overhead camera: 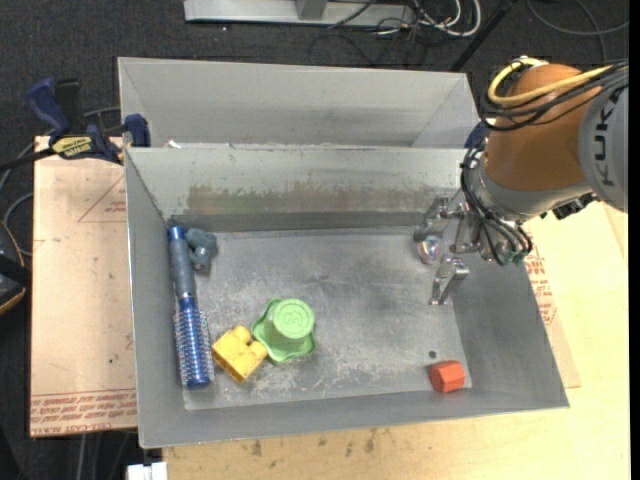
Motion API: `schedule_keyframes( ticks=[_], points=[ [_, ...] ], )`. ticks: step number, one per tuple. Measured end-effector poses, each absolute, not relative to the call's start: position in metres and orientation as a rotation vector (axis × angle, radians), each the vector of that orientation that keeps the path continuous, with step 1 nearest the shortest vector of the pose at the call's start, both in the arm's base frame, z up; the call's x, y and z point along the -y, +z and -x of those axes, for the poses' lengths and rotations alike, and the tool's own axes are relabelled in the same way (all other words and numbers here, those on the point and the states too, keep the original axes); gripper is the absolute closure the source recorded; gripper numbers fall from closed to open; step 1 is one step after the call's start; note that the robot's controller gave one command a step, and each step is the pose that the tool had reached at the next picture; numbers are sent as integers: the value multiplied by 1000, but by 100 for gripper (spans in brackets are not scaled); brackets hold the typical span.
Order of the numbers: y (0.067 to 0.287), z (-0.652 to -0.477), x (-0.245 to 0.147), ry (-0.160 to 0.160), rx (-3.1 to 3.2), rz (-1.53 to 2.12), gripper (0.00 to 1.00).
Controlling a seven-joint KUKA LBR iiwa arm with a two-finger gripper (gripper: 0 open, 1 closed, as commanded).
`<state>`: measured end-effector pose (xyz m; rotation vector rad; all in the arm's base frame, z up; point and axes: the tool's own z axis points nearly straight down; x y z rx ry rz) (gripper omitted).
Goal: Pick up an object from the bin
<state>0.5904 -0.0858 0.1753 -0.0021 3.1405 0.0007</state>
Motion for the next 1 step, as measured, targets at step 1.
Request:
schedule_keyframes(
  ticks=[1],
  points=[
    [122,-593,126,1,-3141,-134,0]
  ],
)
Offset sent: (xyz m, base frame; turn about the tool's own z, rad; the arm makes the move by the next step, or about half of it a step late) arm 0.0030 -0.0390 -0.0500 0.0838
